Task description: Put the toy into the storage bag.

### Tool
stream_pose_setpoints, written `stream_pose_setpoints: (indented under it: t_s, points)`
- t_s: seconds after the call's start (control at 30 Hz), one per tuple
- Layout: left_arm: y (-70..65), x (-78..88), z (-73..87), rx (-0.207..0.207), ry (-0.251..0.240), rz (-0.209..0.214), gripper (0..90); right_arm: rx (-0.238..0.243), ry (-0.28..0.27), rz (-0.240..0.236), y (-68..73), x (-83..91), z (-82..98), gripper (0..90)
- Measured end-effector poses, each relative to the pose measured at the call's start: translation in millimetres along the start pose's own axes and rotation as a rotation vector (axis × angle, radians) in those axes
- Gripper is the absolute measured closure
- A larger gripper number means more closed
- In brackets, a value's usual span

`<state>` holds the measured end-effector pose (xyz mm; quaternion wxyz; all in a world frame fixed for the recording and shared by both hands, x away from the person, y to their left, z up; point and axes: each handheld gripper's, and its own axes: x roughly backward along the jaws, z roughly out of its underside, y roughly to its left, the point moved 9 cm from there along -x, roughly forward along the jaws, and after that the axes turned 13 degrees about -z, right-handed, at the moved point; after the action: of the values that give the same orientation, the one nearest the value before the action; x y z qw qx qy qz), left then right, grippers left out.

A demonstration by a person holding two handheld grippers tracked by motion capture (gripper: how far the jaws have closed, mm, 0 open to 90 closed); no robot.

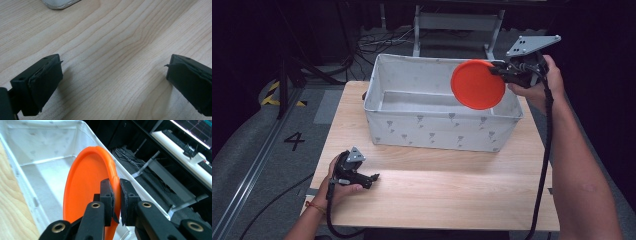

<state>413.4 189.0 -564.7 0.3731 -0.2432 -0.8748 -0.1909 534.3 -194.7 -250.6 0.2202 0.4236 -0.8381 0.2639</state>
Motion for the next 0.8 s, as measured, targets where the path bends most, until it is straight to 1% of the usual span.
stream_pose_setpoints:
  t_s: [0.23,0.3,0.33,0.4,0.5,0.6,0.73,0.8]
  points:
    - [-0.1,-0.1,-0.1,0.000,-0.001,0.000,0.8,-0.023,0.061,-0.006,-12.5,-22.6,20.9,82.3]
    - [0.1,-0.1,-0.1,-0.001,-0.001,-0.001,0.8,-0.020,0.081,-0.011,-15.3,-26.6,27.7,82.3]
    - [0.0,-0.1,0.0,0.000,-0.001,0.000,0.8,-0.030,0.087,-0.013,-16.3,-27.8,30.7,82.3]
    - [0.1,0.0,0.0,-0.001,0.000,0.000,0.8,-0.031,0.089,-0.018,-16.9,-28.7,33.6,82.3]
    - [-0.1,-0.3,-0.2,0.001,-0.004,-0.001,0.8,-0.027,0.123,-0.042,-17.7,-30.2,44.9,82.3]
    - [-0.2,-0.4,-0.2,0.002,-0.004,-0.001,0.8,-0.029,0.139,-0.078,-17.1,-31.7,55.0,82.3]
    - [0.0,-0.3,-0.2,0.001,-0.003,-0.002,0.8,-0.018,0.194,-0.120,-11.9,-37.8,69.4,82.3]
    - [-0.1,-0.3,-0.2,0.001,-0.003,-0.001,0.8,-0.011,0.209,-0.136,-9.4,-41.0,74.1,82.3]
